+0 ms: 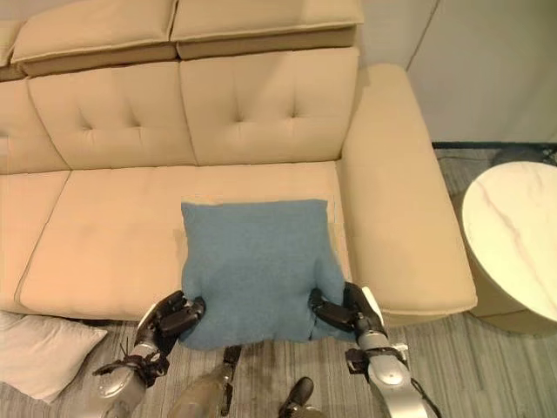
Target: Pick up all the scattered cushions and arrange them neatly on the sofa.
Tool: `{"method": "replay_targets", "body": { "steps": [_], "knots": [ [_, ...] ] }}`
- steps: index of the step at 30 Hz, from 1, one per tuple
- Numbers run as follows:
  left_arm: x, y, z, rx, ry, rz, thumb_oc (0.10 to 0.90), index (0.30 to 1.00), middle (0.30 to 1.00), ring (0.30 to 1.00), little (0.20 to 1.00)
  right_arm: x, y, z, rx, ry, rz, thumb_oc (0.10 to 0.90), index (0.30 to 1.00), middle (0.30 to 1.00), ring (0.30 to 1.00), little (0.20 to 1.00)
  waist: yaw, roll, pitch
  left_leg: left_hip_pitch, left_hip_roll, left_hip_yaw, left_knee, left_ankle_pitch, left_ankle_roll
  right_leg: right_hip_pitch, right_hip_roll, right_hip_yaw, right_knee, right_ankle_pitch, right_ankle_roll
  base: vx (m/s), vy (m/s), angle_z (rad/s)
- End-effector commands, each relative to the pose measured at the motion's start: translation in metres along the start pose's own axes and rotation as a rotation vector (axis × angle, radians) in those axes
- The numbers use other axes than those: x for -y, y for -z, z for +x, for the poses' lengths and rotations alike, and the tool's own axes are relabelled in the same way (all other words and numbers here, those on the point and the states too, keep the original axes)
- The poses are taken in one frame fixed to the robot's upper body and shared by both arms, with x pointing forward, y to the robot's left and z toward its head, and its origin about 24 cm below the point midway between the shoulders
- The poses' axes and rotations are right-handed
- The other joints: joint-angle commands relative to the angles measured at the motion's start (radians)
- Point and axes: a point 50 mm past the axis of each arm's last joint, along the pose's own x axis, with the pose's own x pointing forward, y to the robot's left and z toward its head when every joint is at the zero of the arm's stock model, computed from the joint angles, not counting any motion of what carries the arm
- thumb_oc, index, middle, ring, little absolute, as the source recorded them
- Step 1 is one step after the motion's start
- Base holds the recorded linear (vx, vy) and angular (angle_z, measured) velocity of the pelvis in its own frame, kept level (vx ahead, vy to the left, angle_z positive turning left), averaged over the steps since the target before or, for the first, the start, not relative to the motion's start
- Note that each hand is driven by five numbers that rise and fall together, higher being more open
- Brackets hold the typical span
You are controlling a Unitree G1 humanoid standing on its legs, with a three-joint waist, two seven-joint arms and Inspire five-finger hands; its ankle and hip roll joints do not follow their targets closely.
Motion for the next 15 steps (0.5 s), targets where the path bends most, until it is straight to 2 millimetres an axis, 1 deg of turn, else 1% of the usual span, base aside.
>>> {"method": "replay_targets", "body": {
  "steps": [1,3,4,5,6,7,8,9,10,11,12,13,15],
  "knots": [
    [0.037,-0.052,0.013,0.240,0.258,0.067,0.400,0.300,0.300,0.300,0.300,-0.023,-0.082,0.011,0.409,-0.079,0.077,0.400,0.300,0.300,0.300,0.300,-0.025,-0.102,-0.129,0.055,-0.083,-0.002,0.019,-0.066,-0.021,0.021,0.002,0.146,-0.012,-0.081,0.006,0.23,0.198,0.26],
    [0.033,-0.051,0.011,0.236,0.249,0.081,0.400,0.300,0.300,0.300,0.300,-0.027,-0.082,0.012,0.409,-0.096,0.081,0.400,0.300,0.300,0.300,0.300,-0.018,-0.110,-0.131,0.071,-0.092,0.001,0.025,-0.083,-0.007,0.023,-0.012,0.149,0.024,-0.090,0.011,0.09,0.134,-0.03],
    [0.033,-0.051,0.011,0.236,0.249,0.081,0.400,0.300,0.300,0.300,0.300,-0.027,-0.082,0.012,0.409,-0.096,0.081,0.400,0.300,0.300,0.300,0.300,-0.018,-0.110,-0.130,0.072,-0.092,0.002,0.025,-0.084,-0.006,0.022,-0.014,0.150,0.026,-0.092,0.012,0.08,0.208,0.09],
    [0.030,-0.054,0.010,0.240,0.242,0.103,0.400,0.300,0.300,0.300,0.300,-0.032,-0.085,0.014,0.416,-0.108,0.093,0.400,0.300,0.300,0.300,0.300,-0.010,-0.113,-0.126,0.100,-0.104,0.004,0.027,-0.108,0.016,0.014,-0.041,0.160,0.110,-0.102,0.023,0.06,0.146,0.11],
    [0.030,-0.054,0.010,0.240,0.242,0.104,0.400,0.300,0.300,0.300,0.300,-0.032,-0.085,0.014,0.416,-0.108,0.093,0.400,0.300,0.300,0.300,0.300,-0.009,-0.114,-0.125,0.102,-0.105,0.006,0.027,-0.109,0.017,0.013,-0.044,0.161,0.116,-0.105,0.024,0.12,0.251,0.09],
    [0.027,-0.056,0.009,0.246,0.235,0.116,0.400,0.300,0.300,0.300,0.300,-0.036,-0.087,0.015,0.421,-0.121,0.106,0.400,0.300,0.300,0.300,0.300,-0.010,-0.115,-0.115,0.127,-0.114,0.000,0.030,-0.125,0.036,-0.010,-0.071,0.181,0.211,-0.105,0.038,0.06,0.117,0.03],
    [0.027,-0.056,0.009,0.246,0.234,0.116,0.400,0.300,0.300,0.300,0.300,-0.036,-0.087,0.015,0.422,-0.121,0.106,0.400,0.300,0.300,0.300,0.300,-0.010,-0.116,-0.114,0.128,-0.115,0.000,0.030,-0.126,0.037,-0.011,-0.073,0.182,0.215,-0.107,0.039,0.04,0.203,-0.02],
    [0.025,-0.059,0.010,0.256,0.225,0.125,0.400,0.300,0.300,0.300,0.300,-0.039,-0.088,0.015,0.424,-0.130,0.112,0.400,0.300,0.300,0.300,0.300,-0.022,-0.112,-0.101,0.136,-0.120,-0.004,0.033,-0.113,0.057,-0.063,-0.081,0.225,0.302,-0.063,0.049,0.01,0.114,0.00],
    [0.025,-0.060,0.010,0.260,0.223,0.126,0.400,0.300,0.300,0.300,0.300,-0.039,-0.088,0.014,0.426,-0.128,0.114,0.400,0.300,0.300,0.300,0.300,-0.029,-0.112,-0.099,0.146,-0.123,-0.012,0.028,-0.115,0.060,-0.087,-0.068,0.267,0.320,-0.059,0.056,0.07,0.105,0.24],
    [0.027,-0.062,0.011,0.270,0.229,0.130,0.400,0.300,0.300,0.300,0.300,-0.037,-0.089,0.014,0.429,-0.121,0.110,0.400,0.300,0.300,0.300,0.300,-0.050,-0.110,-0.101,0.161,-0.127,-0.040,0.008,-0.109,0.058,-0.129,0.002,0.377,0.284,-0.074,0.047,0.13,0.007,0.47],
    [0.029,-0.062,0.012,0.270,0.234,0.134,0.400,0.300,0.300,0.300,0.300,-0.035,-0.089,0.014,0.431,-0.116,0.108,0.400,0.300,0.300,0.300,0.300,-0.059,-0.112,-0.101,0.167,-0.135,-0.053,0.003,-0.108,0.059,-0.137,0.025,0.418,0.249,-0.068,0.045,0.19,-0.042,0.60],
    [0.031,-0.062,0.013,0.274,0.239,0.144,0.400,0.300,0.300,0.300,0.300,-0.033,-0.087,0.013,0.428,-0.109,0.112,0.400,0.300,0.300,0.300,0.300,-0.072,-0.117,-0.102,0.182,-0.149,-0.074,-0.012,-0.110,0.059,-0.170,0.052,0.465,0.180,-0.031,0.043,0.14,-0.037,0.38],
    [0.031,-0.062,0.013,0.272,0.240,0.147,0.400,0.300,0.300,0.300,0.300,-0.033,-0.086,0.013,0.422,-0.109,0.112,0.400,0.300,0.300,0.300,0.300,-0.073,-0.119,-0.101,0.192,-0.153,-0.082,-0.019,-0.112,0.057,-0.164,0.053,0.459,0.152,-0.019,0.043,0.10,-0.049,0.26]
  ]
}}
